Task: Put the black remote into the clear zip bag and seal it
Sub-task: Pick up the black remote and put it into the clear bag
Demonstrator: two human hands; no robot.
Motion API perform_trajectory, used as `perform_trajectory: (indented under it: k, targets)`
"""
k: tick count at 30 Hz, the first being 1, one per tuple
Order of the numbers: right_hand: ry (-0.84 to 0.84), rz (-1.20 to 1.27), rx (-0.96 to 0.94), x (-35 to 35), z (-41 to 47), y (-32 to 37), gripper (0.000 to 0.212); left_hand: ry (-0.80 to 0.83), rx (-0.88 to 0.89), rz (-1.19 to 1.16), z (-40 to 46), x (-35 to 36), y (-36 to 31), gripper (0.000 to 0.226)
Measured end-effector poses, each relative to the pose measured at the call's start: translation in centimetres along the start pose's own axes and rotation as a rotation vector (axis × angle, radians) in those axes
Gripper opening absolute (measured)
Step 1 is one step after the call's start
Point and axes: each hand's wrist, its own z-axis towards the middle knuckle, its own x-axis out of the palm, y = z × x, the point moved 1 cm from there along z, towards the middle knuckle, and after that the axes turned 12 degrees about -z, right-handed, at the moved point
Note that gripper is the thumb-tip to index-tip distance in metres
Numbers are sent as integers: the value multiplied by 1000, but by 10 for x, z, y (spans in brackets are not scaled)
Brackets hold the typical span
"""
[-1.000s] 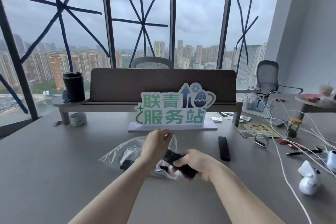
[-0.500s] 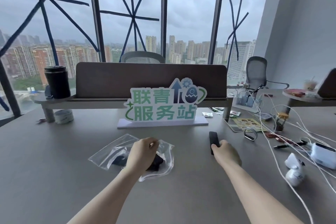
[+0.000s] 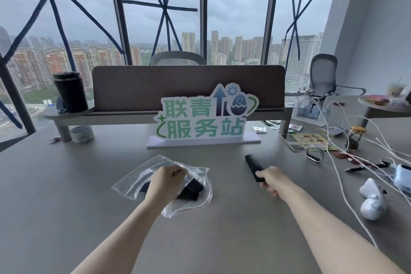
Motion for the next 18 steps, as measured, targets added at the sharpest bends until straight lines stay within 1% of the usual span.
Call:
perform_trajectory:
  k: [2,4,6,9,11,13,16,17,18]
  targets:
    - [186,310,-20,-7,-16,3,24,-46,-1,-47,3,-9,-4,20]
    - [357,449,-113,-18,-42,10,28,-83,8,-76,6,-18,-7,17]
    - [492,457,-212,-24,-67,18,26,-92,19,-70,5,-22,-10,17]
    - [619,340,-285,-19,-100,34,18,-86,28,-77,-2,-20,-17,18]
    - [663,208,-302,-3,-116,44,14,-90,49,-73,-7,-19,-21,21]
    - [665,124,-323,26,-128,54,17,-90,71,-51,-12,-19,-23,22]
    - [633,195,-366,73,-143,69,19,-74,83,-12,-19,-20,-23,23]
    - [586,195,-388,84,-144,73,20,-64,92,2,-21,-21,-23,23]
    - [493,155,-405,91,-145,76,21,-59,101,23,-23,-22,-23,22]
